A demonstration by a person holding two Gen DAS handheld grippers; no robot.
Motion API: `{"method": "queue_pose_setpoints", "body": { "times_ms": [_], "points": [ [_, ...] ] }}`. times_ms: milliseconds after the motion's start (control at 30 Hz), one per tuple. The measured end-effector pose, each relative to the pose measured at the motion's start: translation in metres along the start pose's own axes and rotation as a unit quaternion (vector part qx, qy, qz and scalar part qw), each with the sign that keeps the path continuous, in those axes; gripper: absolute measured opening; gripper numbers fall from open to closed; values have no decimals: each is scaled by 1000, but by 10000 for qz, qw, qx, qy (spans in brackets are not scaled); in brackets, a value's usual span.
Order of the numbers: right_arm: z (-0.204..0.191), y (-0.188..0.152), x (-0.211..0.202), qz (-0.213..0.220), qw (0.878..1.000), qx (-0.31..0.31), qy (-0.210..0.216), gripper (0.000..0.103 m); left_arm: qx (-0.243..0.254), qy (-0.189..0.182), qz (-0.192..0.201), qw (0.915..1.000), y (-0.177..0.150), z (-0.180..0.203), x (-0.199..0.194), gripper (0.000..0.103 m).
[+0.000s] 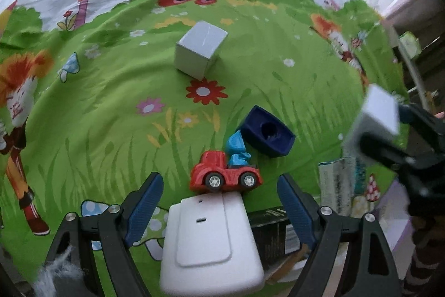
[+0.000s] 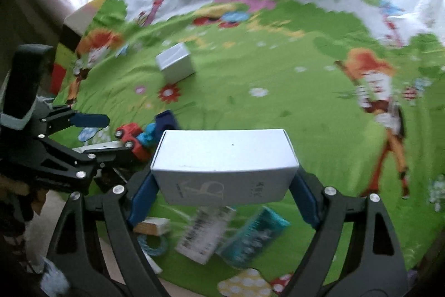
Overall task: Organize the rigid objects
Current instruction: 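Grasp the large white box with right gripper while left grasps red toy truck, then carry the large white box and red truck into the storage box and release both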
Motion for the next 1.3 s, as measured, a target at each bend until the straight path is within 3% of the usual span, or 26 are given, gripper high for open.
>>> {"method": "queue_pose_setpoints", "body": {
  "times_ms": [167,233,267,300,500,733,1000,1300],
  "points": [
    [18,-15,-24,346,9986,159,-353,87,228,282,-187,9992,1,5,13,84],
    [23,-22,-29,420,9980,233,-405,87,330,373,-228,9985,1,7,18,71],
    [25,-25,-33,462,9976,275,-426,87,361,402,-248,9982,1,7,19,59],
    [25,-29,-35,484,9974,294,-438,87,330,382,-238,9984,2,7,21,57],
    [31,-49,-48,591,9962,421,-491,87,194,406,-17,9990,4,1,16,57],
    [36,-75,-54,624,9946,680,-481,87,-150,181,587,9980,2,-7,-3,57],
    [36,-103,-67,657,9930,844,-509,87,-301,227,1348,9901,0,-2,-40,57],
    [38,-131,-85,764,9903,997,-587,87,-282,56,1863,9821,-21,27,-82,57]
  ]
}}
Point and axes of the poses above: each gripper's, at about its wrist camera, not at the fingertips, and x roughly the way its jaws point, z to its right, y to its top, the point moved 6 cm from there along x, roughly the way its jaws point
